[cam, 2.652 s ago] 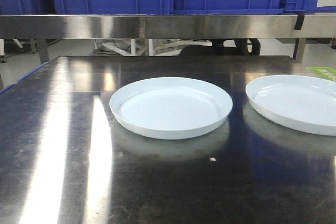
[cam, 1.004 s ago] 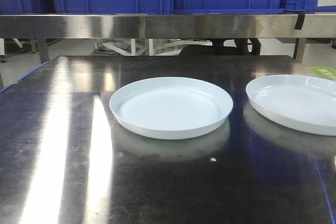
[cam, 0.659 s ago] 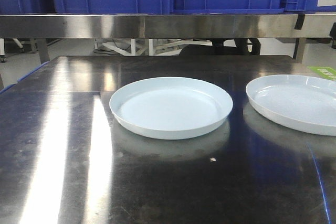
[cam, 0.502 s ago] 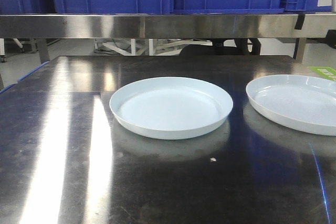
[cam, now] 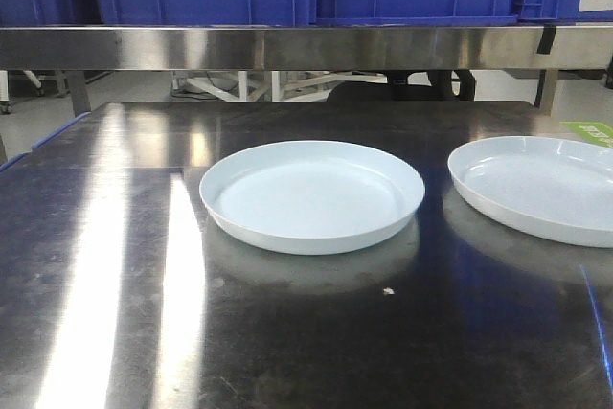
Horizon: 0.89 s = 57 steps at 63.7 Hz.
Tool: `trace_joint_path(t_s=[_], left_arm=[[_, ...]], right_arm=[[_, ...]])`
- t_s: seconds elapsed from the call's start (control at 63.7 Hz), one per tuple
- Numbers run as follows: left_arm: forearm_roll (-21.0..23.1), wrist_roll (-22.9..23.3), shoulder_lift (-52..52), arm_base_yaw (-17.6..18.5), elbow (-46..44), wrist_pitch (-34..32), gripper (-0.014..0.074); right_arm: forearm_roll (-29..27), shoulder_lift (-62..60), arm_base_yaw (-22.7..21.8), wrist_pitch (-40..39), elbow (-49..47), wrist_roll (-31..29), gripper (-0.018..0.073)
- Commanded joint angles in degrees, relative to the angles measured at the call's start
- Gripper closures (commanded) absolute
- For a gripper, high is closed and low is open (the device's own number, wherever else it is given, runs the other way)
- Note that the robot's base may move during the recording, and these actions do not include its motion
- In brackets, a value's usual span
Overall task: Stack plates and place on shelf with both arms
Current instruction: 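Grasp the rim of the plate with the right gripper and lift it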
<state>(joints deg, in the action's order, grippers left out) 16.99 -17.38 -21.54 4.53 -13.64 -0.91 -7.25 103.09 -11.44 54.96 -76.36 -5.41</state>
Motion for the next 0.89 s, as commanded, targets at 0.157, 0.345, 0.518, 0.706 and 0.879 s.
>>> trace_joint_path(t_s=[0.157,0.345,0.518,0.706,0.879], left_arm=[[0.16,-0.01,-0.28,-0.05,-1.70,-4.72,0.0516],[0.16,-0.01,-0.28,-0.05,-1.70,-4.72,0.0516],[0.16,-0.01,-0.28,-0.05,-1.70,-4.72,0.0516],[0.16,-0.01,-0.28,-0.05,-1.70,-4.72,0.0516],[0.16,-0.01,-0.28,-0.05,-1.70,-4.72,0.0516]], right_arm=[[-1.58,-2.52,-0.51,0.26,-1.74,-0.75,0.0204],[-1.76,-2.41,-0.51,0.74,-1.49,-0.75,0.0204],[-1.80,-1.32,0.12,1.09,-1.44,-0.75,0.0204],[-1.99,-0.29,0.81,0.63,-1.44,-0.75,0.0204],[-2.14,0.11,0.81,0.68,-1.44,-0.75,0.0206]])
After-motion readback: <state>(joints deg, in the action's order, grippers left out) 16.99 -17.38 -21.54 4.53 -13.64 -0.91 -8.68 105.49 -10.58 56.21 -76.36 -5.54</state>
